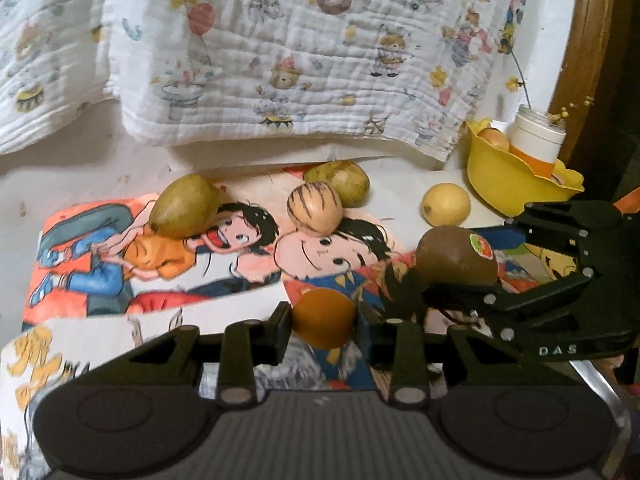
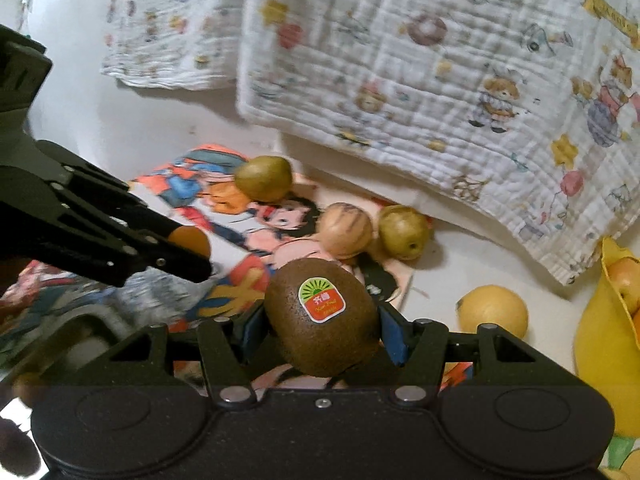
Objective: Organize fruits
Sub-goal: 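Grasp the kiwi with the right tool while the left tool carries the tangerine over the tray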
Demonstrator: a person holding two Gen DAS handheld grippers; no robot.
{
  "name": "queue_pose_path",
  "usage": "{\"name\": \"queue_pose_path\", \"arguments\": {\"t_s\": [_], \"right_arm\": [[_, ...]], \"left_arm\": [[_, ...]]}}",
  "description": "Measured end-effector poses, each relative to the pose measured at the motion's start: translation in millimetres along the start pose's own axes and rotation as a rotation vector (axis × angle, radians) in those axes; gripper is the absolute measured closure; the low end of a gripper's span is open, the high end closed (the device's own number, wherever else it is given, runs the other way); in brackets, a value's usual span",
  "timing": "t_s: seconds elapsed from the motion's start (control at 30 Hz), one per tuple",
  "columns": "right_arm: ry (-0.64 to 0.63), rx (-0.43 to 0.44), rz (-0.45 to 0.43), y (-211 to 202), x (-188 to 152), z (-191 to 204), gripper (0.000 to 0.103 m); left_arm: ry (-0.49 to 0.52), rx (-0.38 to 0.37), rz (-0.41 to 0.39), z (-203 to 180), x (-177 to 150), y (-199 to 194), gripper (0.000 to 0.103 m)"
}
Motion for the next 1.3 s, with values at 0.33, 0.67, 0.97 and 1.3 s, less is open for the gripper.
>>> {"name": "queue_pose_path", "arguments": {"t_s": [0.33,0.67,0.97,1.3], "right_arm": [[0.017,0.075,0.025,-33,-29,41,0.042],[0.04,0.098,0.065,-47,-59,65,0.042],[0.052,0.118,0.088,-49,-68,73,0.042],[0.068,0.131,0.087,-52,-72,73,0.042]], "left_arm": [[-0.006,-0.04,0.025,-18,-44,-32,0.066],[0.015,-0.037,0.069,-26,-75,-45,0.066],[0.001,-0.007,0.1,-22,-91,-49,0.066],[-0.013,0.011,0.116,-20,-95,-48,0.065]]}}
Point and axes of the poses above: each gripper's, at about its wrist camera, not at the fingertips, and y roughly the way its jaws point, z to its left, x to its top, the point moved 8 cm from there along y, roughly the way its jaws point, and after that the axes turned 2 degrees about z, right-handed, at the moved point
